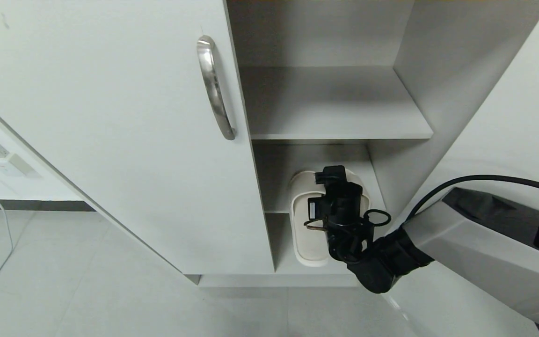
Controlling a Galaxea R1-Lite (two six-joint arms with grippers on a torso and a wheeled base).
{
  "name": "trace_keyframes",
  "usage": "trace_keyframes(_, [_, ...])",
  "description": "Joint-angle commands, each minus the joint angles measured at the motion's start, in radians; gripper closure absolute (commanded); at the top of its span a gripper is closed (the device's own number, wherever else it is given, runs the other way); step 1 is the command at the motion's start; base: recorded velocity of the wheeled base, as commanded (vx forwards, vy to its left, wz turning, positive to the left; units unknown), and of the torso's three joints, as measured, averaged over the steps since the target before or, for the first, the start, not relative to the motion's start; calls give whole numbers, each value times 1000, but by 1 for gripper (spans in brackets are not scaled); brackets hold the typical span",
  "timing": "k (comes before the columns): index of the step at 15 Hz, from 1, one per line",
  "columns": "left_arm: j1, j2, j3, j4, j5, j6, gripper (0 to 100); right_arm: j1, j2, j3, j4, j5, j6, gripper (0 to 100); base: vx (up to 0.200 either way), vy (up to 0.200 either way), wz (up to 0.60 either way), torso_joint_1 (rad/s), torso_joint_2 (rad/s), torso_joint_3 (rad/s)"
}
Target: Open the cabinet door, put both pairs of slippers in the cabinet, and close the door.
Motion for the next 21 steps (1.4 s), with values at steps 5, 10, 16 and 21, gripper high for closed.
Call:
trace_keyframes(5, [0,1,0,0,0,0,100,-55,102,-319,164,23,5,100,0,0,0,0,0,0])
trace_keyframes(10, [0,1,0,0,0,0,100,-81,145,-478,254,21,-9,100,0,0,0,0,0,0])
trace_keyframes(16, [0,1,0,0,0,0,100,-90,148,-506,259,26,-53,100,0,0,0,0,0,0])
trace_keyframes(21, [0,1,0,0,0,0,100,-90,150,-504,265,32,-53,100,0,0,0,0,0,0])
